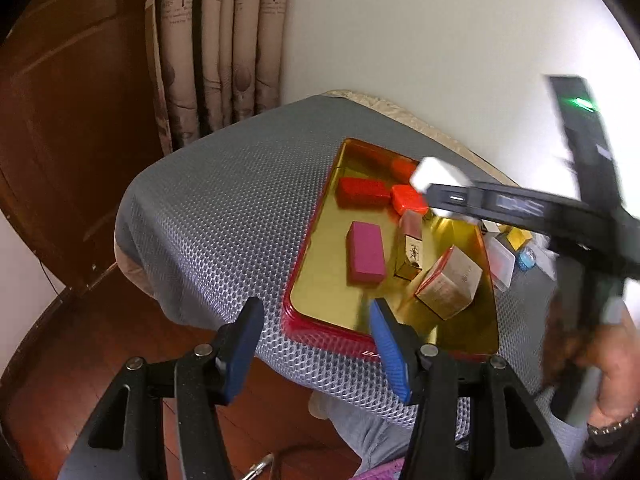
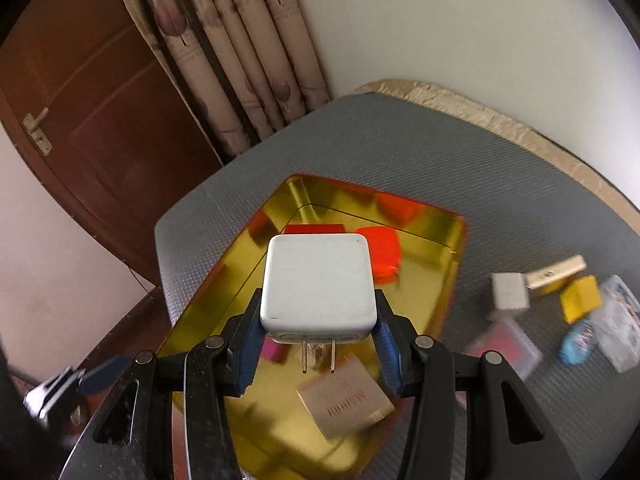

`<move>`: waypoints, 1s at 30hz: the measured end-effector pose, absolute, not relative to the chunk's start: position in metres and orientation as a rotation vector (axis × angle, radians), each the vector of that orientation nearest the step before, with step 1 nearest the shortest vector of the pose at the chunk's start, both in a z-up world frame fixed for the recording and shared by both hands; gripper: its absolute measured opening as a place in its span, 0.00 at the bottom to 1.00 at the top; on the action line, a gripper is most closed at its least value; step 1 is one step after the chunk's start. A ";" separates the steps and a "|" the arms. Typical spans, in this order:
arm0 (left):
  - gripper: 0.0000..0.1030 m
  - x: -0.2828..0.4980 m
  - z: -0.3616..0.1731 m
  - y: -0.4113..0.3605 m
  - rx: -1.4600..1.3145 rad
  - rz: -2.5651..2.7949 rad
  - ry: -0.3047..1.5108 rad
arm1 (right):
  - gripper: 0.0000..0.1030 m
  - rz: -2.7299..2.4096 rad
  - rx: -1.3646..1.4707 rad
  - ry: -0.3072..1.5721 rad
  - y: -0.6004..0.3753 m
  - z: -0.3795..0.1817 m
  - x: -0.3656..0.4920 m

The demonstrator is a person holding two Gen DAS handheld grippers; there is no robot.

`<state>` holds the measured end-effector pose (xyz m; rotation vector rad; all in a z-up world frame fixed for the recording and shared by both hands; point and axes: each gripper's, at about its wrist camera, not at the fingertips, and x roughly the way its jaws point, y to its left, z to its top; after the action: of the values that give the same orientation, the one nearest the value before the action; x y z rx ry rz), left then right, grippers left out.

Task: Organize rigid objects
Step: 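Lower the white charger into the tin, open the right tool and withdraw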

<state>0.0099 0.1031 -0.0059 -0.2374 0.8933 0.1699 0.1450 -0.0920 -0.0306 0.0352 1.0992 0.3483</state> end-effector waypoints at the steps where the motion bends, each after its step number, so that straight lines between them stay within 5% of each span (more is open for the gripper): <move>1: 0.55 0.010 -0.006 0.101 -0.228 0.166 0.898 | 0.45 0.341 0.037 1.114 -0.089 -0.035 0.149; 17: 0.55 0.016 -0.019 0.113 -0.306 0.153 0.966 | 0.48 0.311 0.093 1.158 -0.068 -0.061 0.173; 21: 0.55 0.016 -0.018 0.110 -0.296 0.155 0.971 | 0.56 0.337 0.161 1.007 -0.103 -0.025 0.147; 24: 0.55 0.016 -0.019 0.105 -0.280 0.152 0.981 | 0.72 0.283 0.163 0.920 -0.144 -0.008 0.111; 30: 0.55 0.012 -0.012 0.094 -0.213 0.139 0.936 | 0.74 -0.051 -0.024 0.944 -0.254 -0.034 0.020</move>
<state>0.0119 0.0941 -0.0123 -0.2130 0.9363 0.1388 0.0203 -0.2538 -0.0345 -0.0245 0.9444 -0.0509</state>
